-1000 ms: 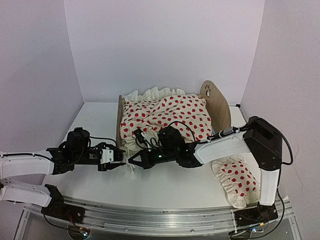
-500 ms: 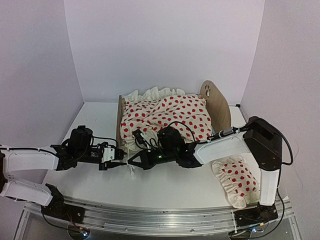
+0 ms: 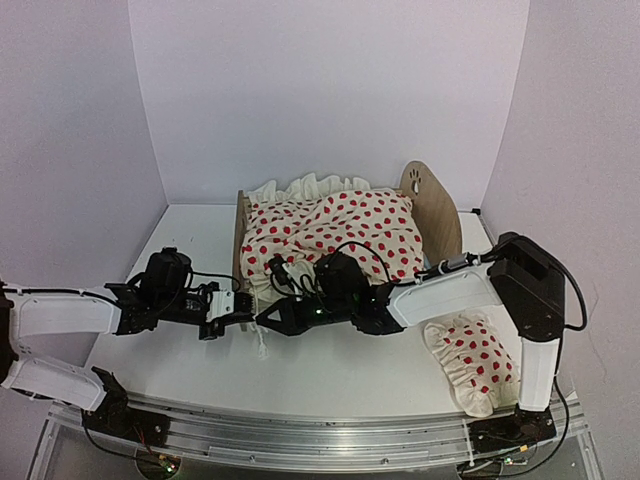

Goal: Set up the pet bed

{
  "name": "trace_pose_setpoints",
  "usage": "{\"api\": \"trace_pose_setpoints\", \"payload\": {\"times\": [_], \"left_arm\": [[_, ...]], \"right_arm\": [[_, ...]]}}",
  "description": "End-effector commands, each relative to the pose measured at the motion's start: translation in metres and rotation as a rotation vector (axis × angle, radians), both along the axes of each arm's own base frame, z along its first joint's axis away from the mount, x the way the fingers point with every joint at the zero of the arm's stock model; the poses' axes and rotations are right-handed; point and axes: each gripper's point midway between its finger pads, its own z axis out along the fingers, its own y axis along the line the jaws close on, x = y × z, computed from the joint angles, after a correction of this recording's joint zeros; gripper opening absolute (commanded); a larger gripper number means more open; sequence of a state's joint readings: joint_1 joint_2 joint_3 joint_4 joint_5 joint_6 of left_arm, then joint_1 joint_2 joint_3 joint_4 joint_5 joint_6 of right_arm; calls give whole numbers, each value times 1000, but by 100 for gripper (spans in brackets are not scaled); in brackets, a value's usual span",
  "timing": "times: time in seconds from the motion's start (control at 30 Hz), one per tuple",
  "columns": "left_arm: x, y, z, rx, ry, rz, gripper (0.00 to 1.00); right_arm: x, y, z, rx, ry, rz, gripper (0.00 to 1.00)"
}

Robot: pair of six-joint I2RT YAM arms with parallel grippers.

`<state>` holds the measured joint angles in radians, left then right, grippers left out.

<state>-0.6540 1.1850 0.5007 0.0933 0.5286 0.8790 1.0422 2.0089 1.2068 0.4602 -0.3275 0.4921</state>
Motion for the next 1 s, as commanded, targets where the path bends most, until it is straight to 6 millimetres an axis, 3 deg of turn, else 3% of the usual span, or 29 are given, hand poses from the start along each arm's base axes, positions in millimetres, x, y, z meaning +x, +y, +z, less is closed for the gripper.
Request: {"api": "trace_pose_setpoints", "payload": {"times": [0.0, 0.07, 0.27, 0.5, 0.67, 0.83, 0.97], "left_arm": [[23, 5, 31, -64, 198, 248, 0], [26, 8, 30, -71, 306, 334, 0], [24, 13, 24, -124, 489, 460, 0], [20, 21, 19, -190, 667, 603, 0], [16, 25, 8, -246, 775, 674, 0], [13, 26, 11, -278, 789, 676, 0], [16, 28, 11, -288, 786, 694, 0]], "right_arm": [[43, -21, 23, -47, -56, -266, 22], [52, -25, 22, -41, -60, -344, 28], [53, -8, 14, 1, -52, -392, 38], [37, 13, 0, 29, 9, -360, 42], [34, 25, -16, 30, 46, -369, 42], [44, 35, -17, 64, 30, -396, 41], [54, 36, -20, 70, 15, -439, 33]]}}
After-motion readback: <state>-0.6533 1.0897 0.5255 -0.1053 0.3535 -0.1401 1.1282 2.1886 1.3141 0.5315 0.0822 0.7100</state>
